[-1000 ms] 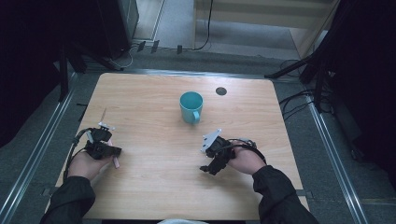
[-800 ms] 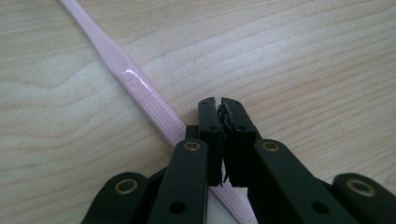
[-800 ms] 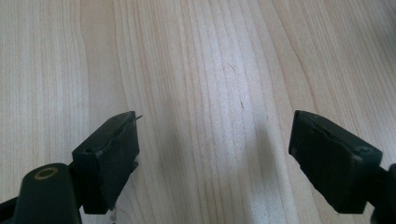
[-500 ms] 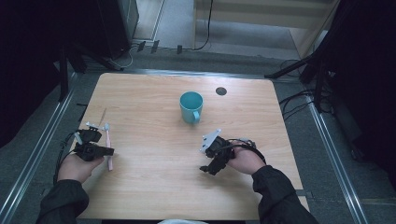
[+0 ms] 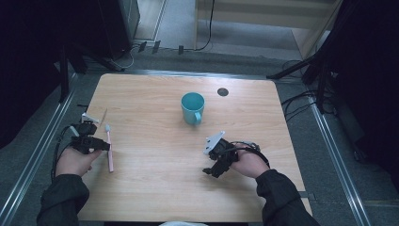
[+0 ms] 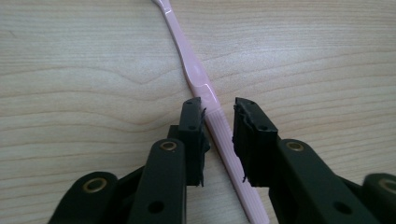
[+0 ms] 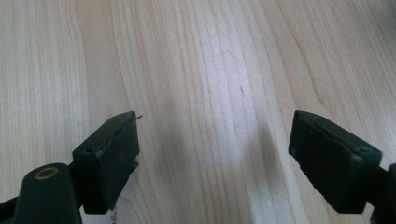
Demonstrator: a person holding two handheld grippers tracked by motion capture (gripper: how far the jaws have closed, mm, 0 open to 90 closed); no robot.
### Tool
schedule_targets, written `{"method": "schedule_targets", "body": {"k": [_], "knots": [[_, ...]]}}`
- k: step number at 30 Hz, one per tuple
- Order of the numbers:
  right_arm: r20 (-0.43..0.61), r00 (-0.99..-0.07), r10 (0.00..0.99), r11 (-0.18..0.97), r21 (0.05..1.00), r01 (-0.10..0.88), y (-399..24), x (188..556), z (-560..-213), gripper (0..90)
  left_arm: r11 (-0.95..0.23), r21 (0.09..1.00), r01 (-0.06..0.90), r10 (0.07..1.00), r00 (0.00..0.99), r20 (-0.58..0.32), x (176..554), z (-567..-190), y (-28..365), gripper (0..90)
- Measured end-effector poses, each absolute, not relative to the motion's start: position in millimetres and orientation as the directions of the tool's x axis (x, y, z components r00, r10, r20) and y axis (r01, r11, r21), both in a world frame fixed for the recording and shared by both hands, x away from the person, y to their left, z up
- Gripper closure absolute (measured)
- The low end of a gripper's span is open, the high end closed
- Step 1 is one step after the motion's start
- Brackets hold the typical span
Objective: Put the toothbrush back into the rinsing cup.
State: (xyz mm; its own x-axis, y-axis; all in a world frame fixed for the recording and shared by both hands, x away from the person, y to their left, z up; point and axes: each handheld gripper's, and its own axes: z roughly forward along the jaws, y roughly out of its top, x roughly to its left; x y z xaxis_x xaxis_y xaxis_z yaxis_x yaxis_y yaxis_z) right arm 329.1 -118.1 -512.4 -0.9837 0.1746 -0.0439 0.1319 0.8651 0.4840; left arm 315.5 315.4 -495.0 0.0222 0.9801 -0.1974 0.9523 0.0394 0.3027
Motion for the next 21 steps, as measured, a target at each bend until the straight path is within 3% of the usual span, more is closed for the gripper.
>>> {"method": "schedule_targets", "body": {"k": [6,21], "knots": [[-0.057,-0.983,0.176,0.868,0.48,0.128,-121,327,-513,16.1,0.04,0.254,0.966,0.988,0.0,-0.156,325,-497,313,72.7],[-0.064,-0.974,0.216,0.867,0.472,0.161,-133,321,-515,16.1,0.096,0.157,0.983,0.98,-0.065,-0.191,344,-500,318,69.6]]}}
